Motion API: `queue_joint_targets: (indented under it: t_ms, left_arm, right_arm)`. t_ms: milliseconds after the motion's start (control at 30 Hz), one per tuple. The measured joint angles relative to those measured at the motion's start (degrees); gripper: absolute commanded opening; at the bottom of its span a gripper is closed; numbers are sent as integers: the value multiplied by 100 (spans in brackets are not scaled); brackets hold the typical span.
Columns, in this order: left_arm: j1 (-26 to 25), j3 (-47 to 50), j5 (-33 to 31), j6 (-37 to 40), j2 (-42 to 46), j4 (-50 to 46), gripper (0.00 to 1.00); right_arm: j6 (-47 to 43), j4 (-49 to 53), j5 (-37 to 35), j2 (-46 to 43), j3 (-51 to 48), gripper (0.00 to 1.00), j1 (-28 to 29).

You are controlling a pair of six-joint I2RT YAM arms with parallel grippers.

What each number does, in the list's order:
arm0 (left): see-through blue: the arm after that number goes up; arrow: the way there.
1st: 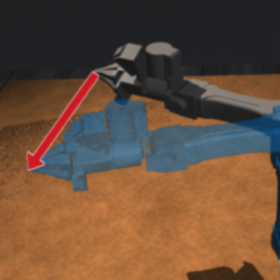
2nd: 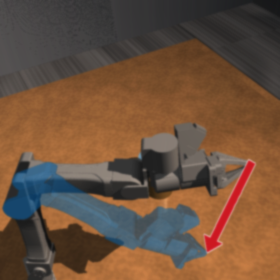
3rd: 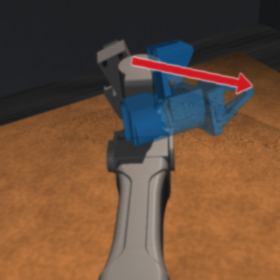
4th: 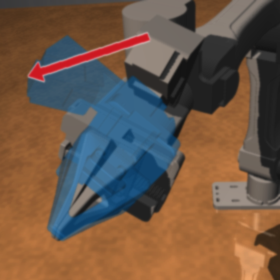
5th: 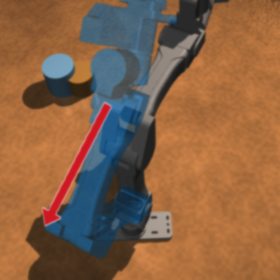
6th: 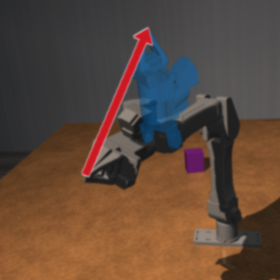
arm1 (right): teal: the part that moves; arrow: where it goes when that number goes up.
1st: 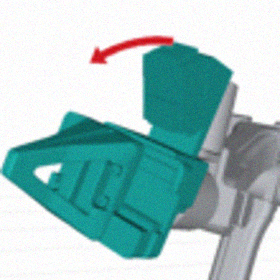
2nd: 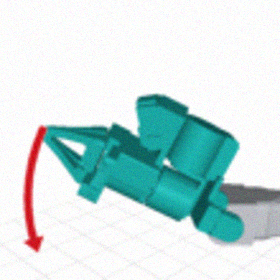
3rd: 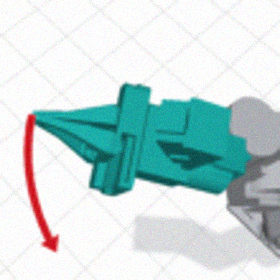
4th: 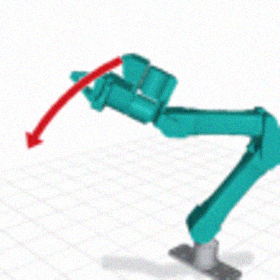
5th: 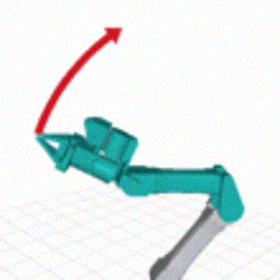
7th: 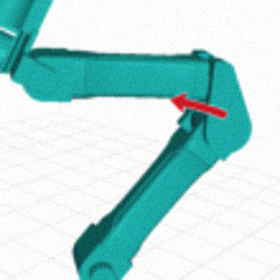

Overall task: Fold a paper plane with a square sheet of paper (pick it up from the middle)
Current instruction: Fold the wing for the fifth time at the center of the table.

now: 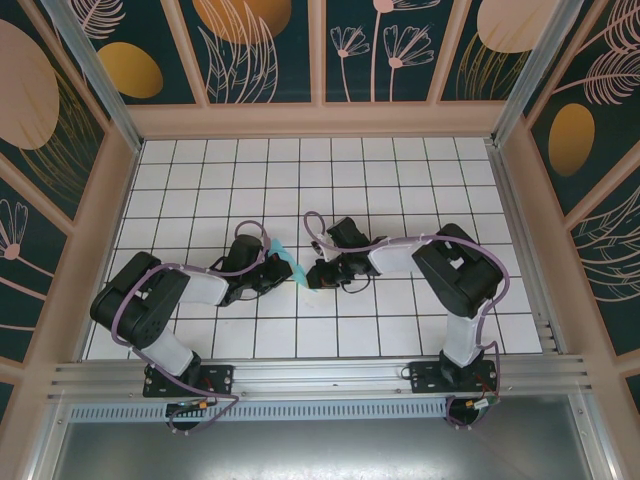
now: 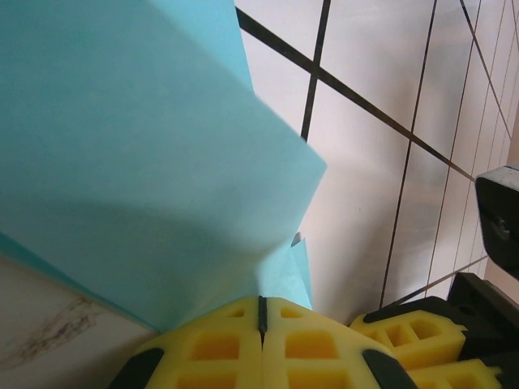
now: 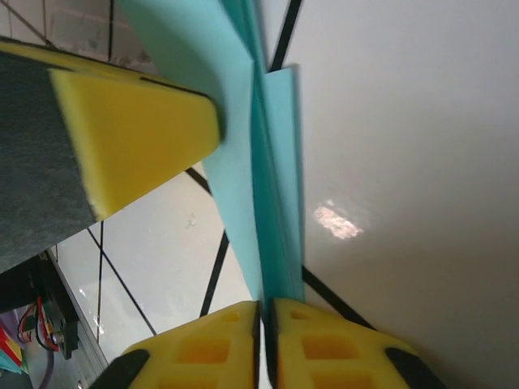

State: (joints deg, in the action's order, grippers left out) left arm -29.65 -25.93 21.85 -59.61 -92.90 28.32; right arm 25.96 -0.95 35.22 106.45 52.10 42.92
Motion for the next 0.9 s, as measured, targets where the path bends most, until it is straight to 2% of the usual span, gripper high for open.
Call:
queue_joint_targets:
  t_ms: [133,267,433,667,900]
  left_arm:
    - [0,-2,0,0,0,-7,4]
    - [0,-2,0,0,0,-7,4]
    - [0,-2,0,0,0,-7,4]
    - [0,-24,-2,0,0,-50,4]
    - [-4,-98,-24,0,-7,-199,2]
  right_arm:
    - [9,282,-330,-393,0,20,-2]
    - [39,291,-433,-629,59,10,11]
    - [133,278,-350,-306,402,2,162]
    - [138,293,-240,221,693,0,236]
    - [85,428,-286,321,695,0,236]
